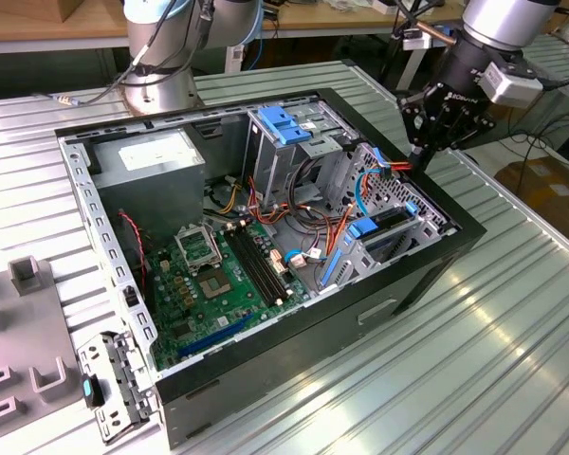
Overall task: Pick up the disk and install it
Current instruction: 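Insert the first disk wire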
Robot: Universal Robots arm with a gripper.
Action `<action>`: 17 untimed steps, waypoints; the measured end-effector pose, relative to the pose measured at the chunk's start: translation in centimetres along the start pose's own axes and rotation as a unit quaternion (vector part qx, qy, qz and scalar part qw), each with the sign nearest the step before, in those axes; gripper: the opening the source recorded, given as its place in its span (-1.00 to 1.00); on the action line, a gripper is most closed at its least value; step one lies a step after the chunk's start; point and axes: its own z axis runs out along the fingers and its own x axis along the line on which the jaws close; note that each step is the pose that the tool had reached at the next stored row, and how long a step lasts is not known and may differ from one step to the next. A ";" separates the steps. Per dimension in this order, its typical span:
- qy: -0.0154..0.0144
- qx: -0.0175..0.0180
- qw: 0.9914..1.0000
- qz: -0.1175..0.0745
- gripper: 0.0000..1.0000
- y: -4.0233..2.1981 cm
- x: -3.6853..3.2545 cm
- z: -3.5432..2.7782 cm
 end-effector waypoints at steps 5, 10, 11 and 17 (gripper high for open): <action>0.000 0.000 1.000 0.001 -0.67 0.50 -0.78 0.01; 0.000 0.000 1.000 0.019 -0.67 0.60 -0.95 0.07; 0.000 0.000 1.000 0.026 -0.67 0.60 -0.96 0.08; 0.000 0.000 0.999 0.050 -0.67 0.65 -1.04 0.08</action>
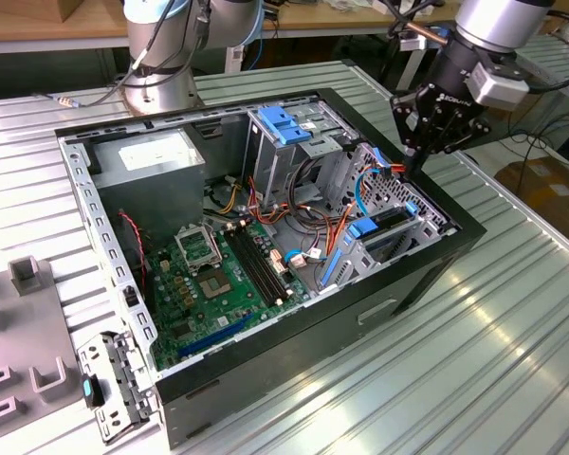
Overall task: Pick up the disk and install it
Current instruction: 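Insert the first disk wire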
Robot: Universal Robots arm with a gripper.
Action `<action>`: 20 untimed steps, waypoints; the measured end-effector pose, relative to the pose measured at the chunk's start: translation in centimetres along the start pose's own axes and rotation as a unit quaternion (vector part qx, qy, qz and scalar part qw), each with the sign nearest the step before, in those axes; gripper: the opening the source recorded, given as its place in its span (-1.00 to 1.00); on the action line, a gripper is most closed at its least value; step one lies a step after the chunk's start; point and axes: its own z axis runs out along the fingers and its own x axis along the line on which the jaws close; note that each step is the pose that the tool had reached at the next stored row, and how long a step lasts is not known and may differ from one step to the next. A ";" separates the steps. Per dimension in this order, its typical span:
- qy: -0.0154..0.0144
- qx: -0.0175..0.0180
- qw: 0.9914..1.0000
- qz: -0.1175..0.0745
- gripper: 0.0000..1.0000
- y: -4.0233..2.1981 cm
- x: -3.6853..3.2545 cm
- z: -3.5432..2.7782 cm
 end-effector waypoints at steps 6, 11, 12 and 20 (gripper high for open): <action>0.000 0.000 1.000 0.006 -0.67 0.37 -0.49 -0.01; 0.000 0.000 0.999 0.036 -0.67 0.38 -0.52 -0.01; 0.000 0.000 0.999 0.043 -0.67 0.38 -0.52 -0.01; 0.000 -0.001 0.998 0.059 -0.67 0.38 -0.52 -0.42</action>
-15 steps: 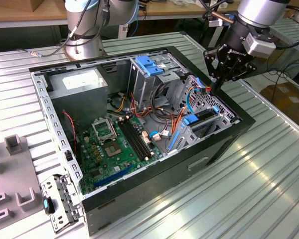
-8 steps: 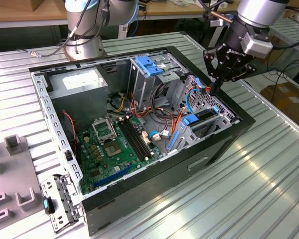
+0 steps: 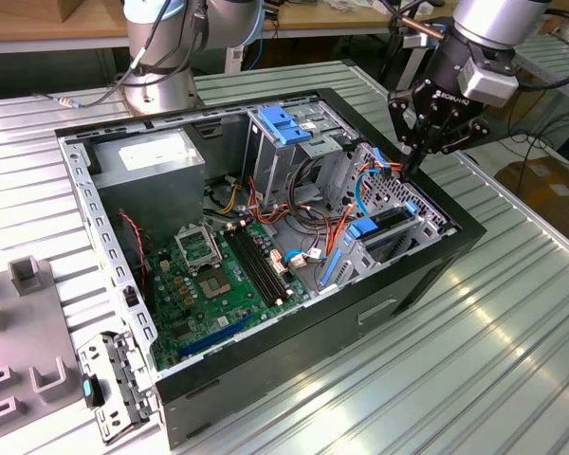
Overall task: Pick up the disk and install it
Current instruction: 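Insert the first disk wire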
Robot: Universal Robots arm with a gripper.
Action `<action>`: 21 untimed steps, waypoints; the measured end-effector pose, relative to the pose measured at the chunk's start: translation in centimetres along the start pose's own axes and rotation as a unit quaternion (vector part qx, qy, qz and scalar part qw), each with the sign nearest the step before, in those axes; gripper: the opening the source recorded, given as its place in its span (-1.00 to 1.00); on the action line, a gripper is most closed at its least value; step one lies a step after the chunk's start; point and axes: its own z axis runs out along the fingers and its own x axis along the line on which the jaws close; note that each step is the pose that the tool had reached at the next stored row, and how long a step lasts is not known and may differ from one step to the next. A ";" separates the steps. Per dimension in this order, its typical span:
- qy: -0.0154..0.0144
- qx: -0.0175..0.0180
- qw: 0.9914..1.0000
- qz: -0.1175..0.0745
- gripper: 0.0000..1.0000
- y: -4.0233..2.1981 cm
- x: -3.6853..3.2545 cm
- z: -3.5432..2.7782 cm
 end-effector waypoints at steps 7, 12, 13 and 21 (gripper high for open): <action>0.000 0.000 1.000 0.027 -0.67 0.00 0.00 -0.01; 0.000 -0.001 0.998 0.061 -0.67 0.00 0.00 -0.01; 0.000 -0.001 0.998 0.066 -0.67 0.00 0.00 -0.01; 0.000 -0.001 0.991 0.134 -0.67 0.00 0.00 -0.01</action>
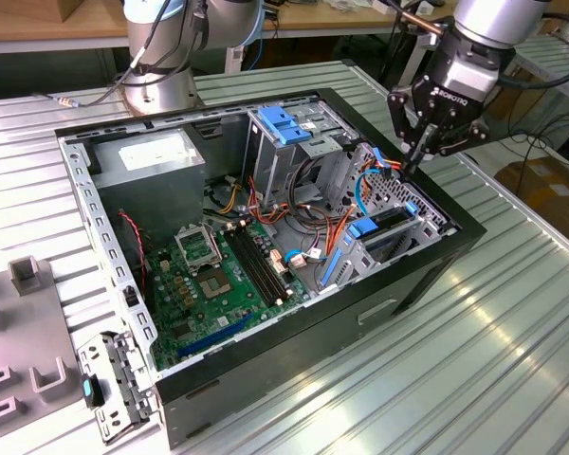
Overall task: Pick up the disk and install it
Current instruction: 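Insert the first disk wire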
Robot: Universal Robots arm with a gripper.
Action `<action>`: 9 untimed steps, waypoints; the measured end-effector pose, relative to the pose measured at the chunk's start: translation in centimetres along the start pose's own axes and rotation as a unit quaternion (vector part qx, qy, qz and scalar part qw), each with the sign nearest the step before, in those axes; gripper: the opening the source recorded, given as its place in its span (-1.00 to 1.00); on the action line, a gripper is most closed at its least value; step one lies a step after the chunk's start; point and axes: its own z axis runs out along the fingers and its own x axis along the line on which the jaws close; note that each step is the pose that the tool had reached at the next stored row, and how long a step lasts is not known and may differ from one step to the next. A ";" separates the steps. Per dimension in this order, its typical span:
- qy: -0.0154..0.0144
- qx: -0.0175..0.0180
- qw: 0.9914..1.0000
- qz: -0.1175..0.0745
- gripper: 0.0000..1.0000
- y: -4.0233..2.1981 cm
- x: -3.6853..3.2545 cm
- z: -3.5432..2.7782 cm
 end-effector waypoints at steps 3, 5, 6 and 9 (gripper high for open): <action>0.000 0.000 1.000 0.017 -0.67 0.00 0.00 0.00; 0.000 0.000 0.999 0.032 -0.67 0.00 0.00 0.00; 0.000 0.000 0.999 0.038 -0.67 0.00 0.00 0.00; 0.000 -0.001 0.998 0.057 -0.67 0.00 0.00 0.00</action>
